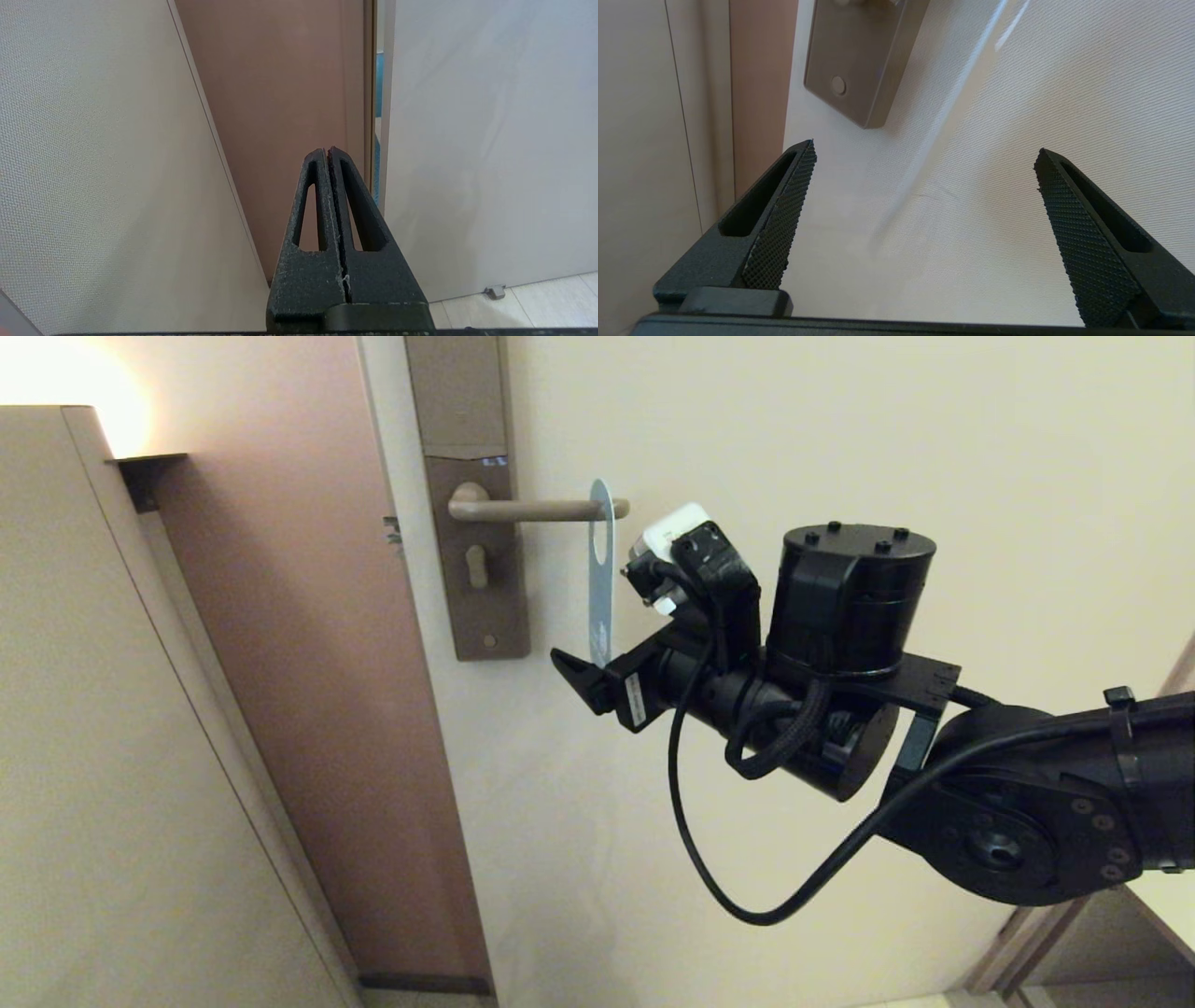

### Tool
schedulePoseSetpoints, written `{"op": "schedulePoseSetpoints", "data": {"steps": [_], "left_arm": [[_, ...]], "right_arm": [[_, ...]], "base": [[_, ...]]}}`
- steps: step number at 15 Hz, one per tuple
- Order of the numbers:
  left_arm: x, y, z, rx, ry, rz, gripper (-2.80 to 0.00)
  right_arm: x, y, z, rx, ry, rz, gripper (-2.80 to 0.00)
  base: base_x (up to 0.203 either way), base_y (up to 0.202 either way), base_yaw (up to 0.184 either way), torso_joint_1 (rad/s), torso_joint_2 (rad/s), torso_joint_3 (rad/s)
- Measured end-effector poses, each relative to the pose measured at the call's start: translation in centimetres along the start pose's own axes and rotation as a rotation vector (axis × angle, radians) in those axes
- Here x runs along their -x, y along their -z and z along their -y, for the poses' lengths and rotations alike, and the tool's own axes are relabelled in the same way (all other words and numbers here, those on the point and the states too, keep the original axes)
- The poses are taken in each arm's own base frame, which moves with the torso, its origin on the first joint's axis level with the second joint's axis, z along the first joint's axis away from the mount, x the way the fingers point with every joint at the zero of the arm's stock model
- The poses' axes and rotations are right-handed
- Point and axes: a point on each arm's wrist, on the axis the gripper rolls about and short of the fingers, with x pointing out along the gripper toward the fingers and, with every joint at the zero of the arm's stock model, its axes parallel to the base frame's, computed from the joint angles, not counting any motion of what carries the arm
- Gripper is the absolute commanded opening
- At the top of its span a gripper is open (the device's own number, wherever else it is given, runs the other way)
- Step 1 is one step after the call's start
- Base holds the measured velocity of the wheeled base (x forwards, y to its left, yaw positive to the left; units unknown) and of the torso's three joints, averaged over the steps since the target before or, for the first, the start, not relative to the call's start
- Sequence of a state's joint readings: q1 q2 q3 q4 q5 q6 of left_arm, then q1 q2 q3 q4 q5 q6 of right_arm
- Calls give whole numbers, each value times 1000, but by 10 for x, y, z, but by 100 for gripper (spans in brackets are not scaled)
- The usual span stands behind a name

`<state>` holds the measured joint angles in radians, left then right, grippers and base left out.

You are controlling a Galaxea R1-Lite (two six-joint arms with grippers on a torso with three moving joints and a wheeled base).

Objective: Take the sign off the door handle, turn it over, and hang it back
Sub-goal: Hang the sign back with the other side facing out

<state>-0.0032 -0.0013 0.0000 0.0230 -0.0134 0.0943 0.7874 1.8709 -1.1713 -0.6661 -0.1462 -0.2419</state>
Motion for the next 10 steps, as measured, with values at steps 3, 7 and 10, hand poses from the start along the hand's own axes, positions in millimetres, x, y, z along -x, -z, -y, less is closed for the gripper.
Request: {"op": "schedulePoseSetpoints", "data": {"steps": [3, 7, 10], "left_arm": [[0, 0, 0, 0, 0, 0, -280], [0, 0, 0, 0, 0, 0, -280], [0, 0, 0, 0, -1, 0, -280]], "right_arm": [[7, -2, 3, -1, 3, 3, 0], [17, -7, 7, -2, 11, 12, 0], [26, -11, 13, -2, 23, 19, 0]], "base": [[0, 0, 0, 0, 0, 0], [0, 0, 0, 0, 0, 0], [0, 0, 0, 0, 0, 0]]}}
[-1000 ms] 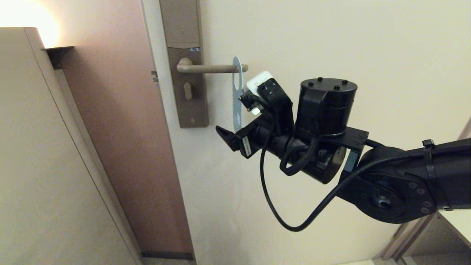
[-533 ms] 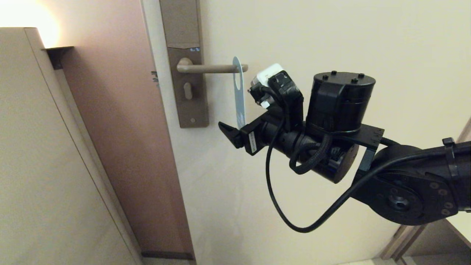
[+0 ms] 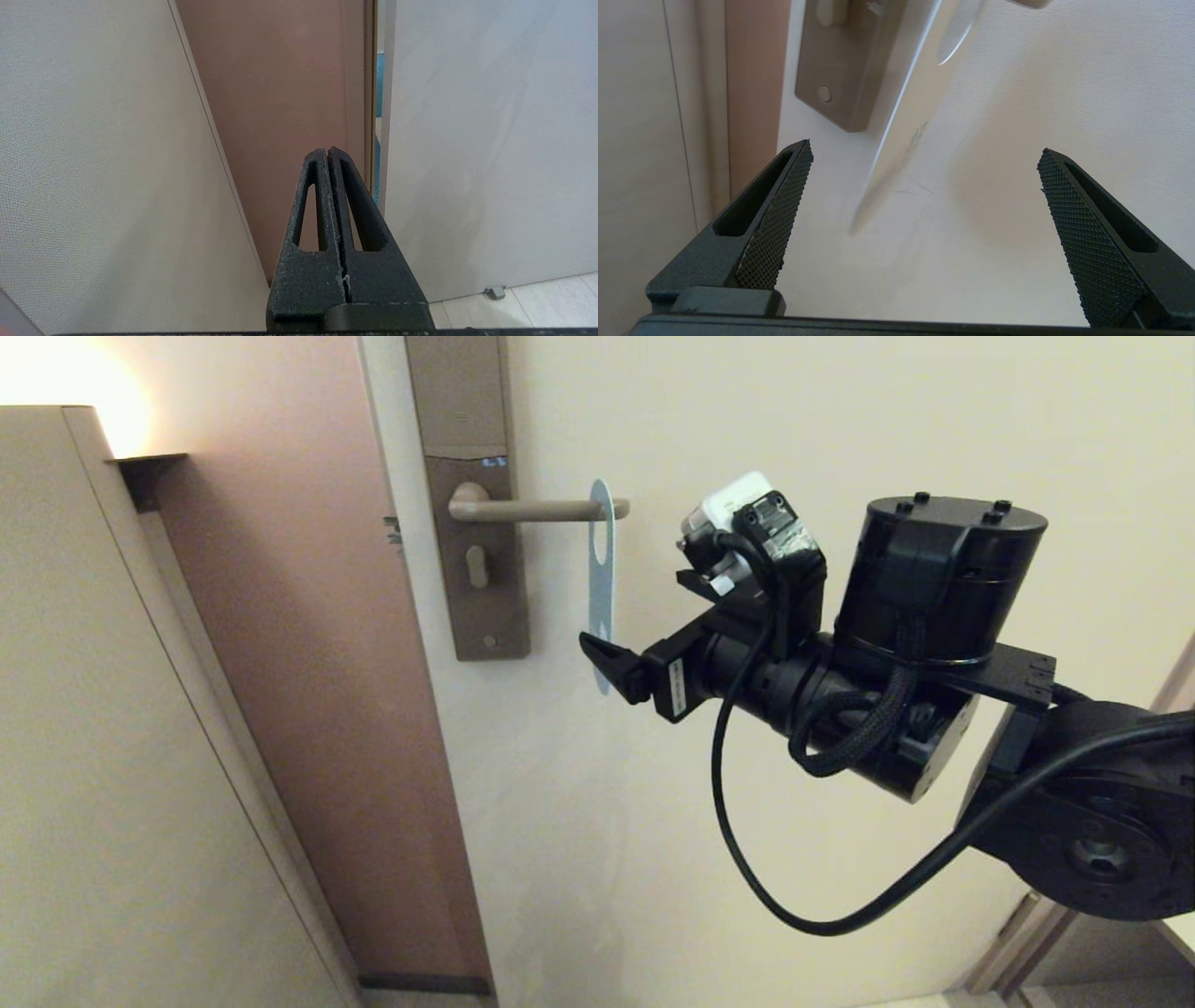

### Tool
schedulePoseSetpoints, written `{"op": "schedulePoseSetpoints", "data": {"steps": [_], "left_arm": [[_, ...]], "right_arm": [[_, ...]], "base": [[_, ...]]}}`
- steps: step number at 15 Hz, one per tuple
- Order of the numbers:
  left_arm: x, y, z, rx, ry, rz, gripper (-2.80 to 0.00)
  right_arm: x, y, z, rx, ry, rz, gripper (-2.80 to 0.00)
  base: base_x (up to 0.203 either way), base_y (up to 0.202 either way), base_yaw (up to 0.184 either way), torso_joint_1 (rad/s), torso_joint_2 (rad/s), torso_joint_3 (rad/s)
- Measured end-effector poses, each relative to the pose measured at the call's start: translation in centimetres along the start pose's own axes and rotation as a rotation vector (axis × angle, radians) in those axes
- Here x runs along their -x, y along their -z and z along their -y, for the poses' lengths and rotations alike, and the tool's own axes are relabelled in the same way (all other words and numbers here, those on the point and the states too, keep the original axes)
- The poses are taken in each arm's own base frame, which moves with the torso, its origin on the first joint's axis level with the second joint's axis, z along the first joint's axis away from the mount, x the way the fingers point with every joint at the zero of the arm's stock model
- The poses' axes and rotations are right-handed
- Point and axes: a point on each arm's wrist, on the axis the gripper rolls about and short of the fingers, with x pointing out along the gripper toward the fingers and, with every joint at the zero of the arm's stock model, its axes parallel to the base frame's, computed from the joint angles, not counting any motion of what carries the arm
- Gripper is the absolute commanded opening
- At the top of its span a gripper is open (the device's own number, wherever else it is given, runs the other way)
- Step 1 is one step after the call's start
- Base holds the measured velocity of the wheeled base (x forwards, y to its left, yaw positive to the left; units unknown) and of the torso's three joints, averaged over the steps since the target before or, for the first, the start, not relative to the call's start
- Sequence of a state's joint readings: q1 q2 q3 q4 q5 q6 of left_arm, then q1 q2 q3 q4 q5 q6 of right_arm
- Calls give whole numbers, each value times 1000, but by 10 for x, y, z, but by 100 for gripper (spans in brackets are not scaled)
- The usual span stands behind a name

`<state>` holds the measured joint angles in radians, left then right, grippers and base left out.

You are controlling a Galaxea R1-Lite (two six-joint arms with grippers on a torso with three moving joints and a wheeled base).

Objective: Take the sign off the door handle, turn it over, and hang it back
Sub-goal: Hang the sign back with the other side facing out

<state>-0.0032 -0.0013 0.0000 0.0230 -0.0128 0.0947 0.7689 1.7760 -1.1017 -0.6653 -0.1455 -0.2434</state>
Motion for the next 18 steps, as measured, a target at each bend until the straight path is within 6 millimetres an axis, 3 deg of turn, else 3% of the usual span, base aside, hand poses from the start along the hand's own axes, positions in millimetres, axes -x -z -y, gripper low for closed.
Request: {"op": "schedulePoseSetpoints", "data": {"steps": [6, 7, 18], "left_arm": [[0, 0, 0, 0, 1, 0, -280], [0, 0, 0, 0, 1, 0, -280], [0, 0, 0, 0, 1, 0, -280]], "right_arm": [[8, -1, 8, 0, 18, 0, 0], [8, -1, 8, 0, 21, 1, -280], [7, -2, 10, 2, 31, 0, -280]], "base": [[0, 0, 0, 0, 0, 0], [0, 0, 0, 0, 0, 0], [0, 0, 0, 0, 0, 0]]}}
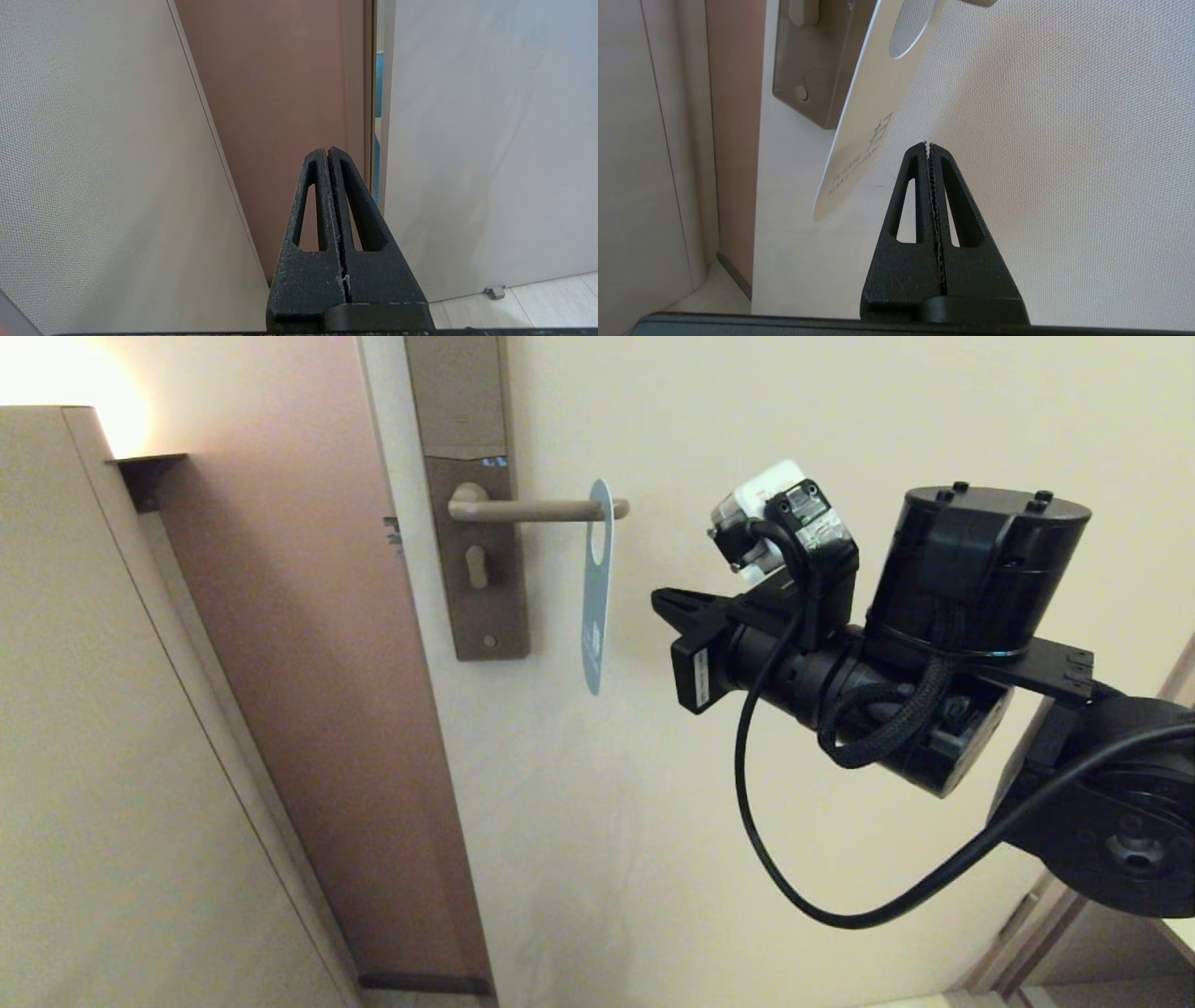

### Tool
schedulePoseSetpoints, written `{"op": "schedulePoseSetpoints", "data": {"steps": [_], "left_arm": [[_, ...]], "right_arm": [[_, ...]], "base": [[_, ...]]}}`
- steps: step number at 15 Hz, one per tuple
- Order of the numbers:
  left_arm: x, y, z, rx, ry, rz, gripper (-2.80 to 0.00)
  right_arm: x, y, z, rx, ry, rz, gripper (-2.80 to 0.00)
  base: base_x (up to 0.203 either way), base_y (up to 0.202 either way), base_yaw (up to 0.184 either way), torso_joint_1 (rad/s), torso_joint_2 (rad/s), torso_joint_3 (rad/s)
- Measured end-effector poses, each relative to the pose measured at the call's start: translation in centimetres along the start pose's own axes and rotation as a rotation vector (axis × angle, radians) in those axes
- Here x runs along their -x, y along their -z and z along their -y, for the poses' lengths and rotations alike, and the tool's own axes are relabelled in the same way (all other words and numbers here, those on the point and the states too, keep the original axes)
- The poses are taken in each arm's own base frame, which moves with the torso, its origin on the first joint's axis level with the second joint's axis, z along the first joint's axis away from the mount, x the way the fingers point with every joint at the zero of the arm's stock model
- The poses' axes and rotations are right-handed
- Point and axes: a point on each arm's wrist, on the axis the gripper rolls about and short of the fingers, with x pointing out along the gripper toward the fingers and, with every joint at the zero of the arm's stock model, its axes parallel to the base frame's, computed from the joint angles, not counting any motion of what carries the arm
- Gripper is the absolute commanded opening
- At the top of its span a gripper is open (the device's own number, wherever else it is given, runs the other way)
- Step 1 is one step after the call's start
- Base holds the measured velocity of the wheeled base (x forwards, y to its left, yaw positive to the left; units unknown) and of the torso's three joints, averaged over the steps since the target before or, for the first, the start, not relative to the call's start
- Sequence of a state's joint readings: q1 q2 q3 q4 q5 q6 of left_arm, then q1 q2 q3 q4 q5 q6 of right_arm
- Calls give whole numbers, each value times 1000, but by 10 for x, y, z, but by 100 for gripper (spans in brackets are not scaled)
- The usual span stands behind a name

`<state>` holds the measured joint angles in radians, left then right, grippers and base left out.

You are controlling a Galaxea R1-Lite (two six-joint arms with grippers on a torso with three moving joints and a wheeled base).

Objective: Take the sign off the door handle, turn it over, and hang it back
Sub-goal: Hang the sign back with the other side facing out

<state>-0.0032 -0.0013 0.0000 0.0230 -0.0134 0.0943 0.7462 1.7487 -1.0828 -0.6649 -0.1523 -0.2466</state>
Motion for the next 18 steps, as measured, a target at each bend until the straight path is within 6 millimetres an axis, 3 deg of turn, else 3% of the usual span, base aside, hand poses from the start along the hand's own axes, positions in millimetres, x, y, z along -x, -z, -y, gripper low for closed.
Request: {"op": "schedulePoseSetpoints", "data": {"steps": [18], "left_arm": [[0, 0, 0, 0, 0, 0, -280]], "right_arm": [[-57, 11, -1, 27, 33, 8, -280]], "base": [[0, 0, 0, 0, 0, 0]]}}
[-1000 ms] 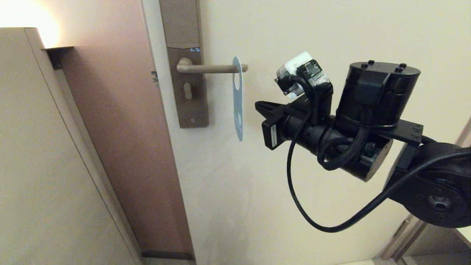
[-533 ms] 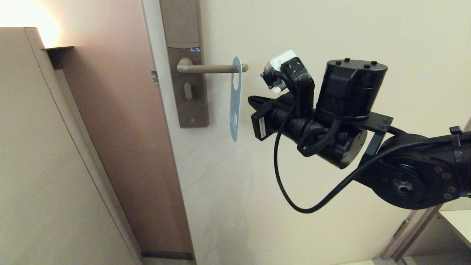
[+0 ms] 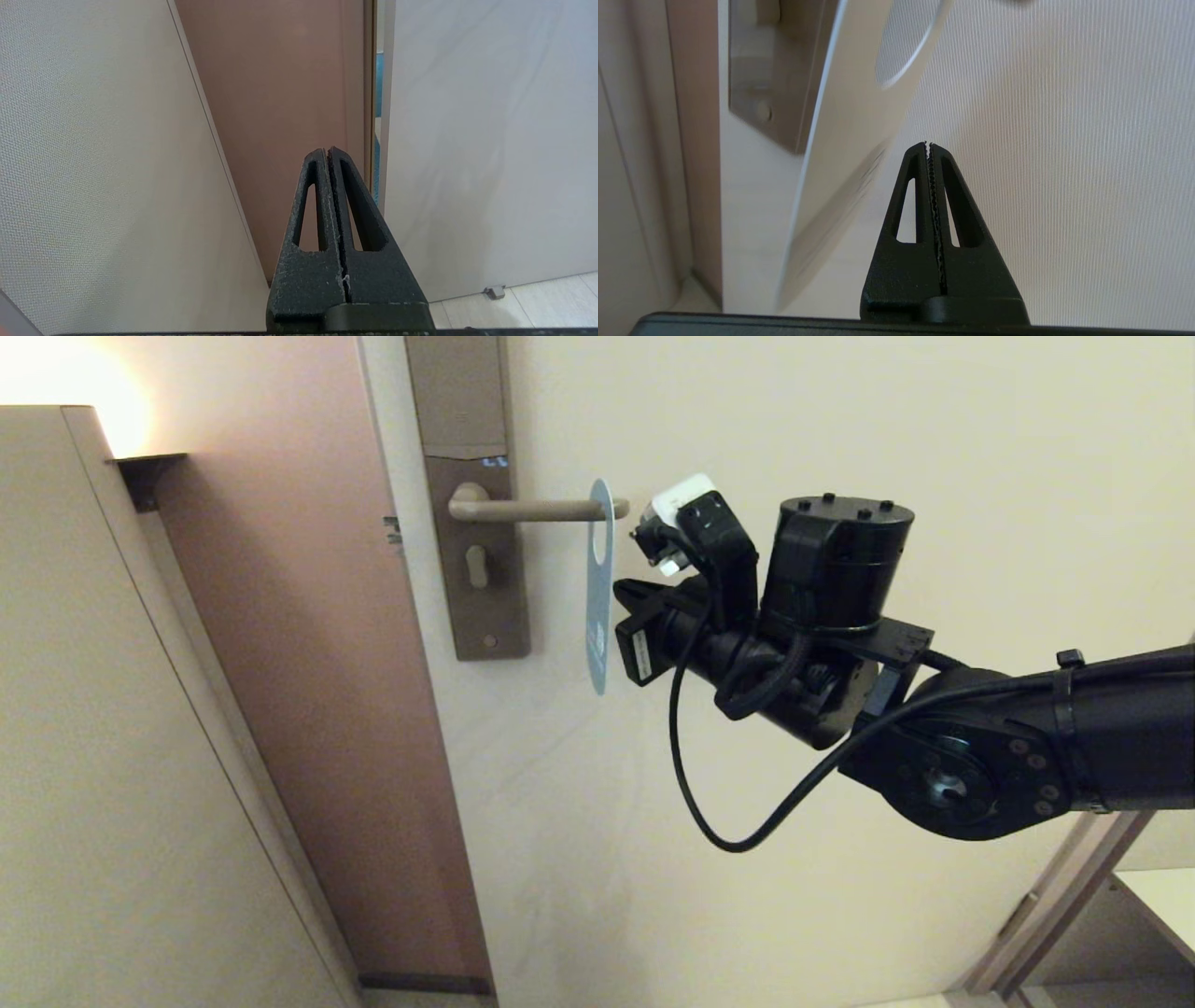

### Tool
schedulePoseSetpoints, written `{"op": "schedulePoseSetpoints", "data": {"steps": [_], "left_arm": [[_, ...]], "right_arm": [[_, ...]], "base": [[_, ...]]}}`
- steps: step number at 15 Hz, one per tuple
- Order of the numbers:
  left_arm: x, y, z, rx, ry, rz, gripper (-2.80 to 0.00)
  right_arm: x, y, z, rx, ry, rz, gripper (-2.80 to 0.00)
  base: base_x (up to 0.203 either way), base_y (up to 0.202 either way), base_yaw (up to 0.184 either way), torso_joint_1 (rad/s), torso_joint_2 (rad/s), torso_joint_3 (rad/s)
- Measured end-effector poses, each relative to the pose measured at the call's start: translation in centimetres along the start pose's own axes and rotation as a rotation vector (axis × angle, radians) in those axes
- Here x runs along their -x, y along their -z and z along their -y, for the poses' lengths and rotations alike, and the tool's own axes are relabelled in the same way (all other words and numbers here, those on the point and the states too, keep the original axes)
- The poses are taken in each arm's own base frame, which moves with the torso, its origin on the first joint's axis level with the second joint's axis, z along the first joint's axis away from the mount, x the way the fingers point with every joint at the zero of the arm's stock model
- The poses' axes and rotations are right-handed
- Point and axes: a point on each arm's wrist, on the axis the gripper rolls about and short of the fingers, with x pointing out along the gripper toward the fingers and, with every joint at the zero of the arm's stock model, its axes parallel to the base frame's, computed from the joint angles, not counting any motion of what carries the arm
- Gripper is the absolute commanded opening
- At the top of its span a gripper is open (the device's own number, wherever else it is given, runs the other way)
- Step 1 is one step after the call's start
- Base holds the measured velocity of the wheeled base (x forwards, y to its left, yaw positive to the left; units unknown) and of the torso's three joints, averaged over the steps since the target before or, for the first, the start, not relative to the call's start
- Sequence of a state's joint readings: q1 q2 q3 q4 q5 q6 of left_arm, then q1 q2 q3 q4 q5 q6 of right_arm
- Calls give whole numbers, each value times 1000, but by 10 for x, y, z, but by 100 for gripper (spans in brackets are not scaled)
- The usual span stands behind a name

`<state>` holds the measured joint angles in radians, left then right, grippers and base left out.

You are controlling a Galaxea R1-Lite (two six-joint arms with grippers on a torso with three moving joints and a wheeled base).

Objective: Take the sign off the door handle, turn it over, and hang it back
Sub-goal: Hang the sign back with the other side facing out

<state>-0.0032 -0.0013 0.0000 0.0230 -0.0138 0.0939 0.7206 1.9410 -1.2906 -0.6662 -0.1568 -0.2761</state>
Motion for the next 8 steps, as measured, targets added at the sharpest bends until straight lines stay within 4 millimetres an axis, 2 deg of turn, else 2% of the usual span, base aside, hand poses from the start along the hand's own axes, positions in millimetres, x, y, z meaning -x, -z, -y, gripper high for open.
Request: {"op": "schedulePoseSetpoints", "data": {"steps": [4, 8], "left_arm": [[0, 0, 0, -1, 0, 0, -280], [0, 0, 0, -1, 0, 0, -280]], "right_arm": [[-12, -4, -2, 9, 3, 26, -280], [-14, -3, -8, 21, -9, 26, -280]], "base": [[0, 0, 0, 0, 0, 0], [0, 0, 0, 0, 0, 0]]}}
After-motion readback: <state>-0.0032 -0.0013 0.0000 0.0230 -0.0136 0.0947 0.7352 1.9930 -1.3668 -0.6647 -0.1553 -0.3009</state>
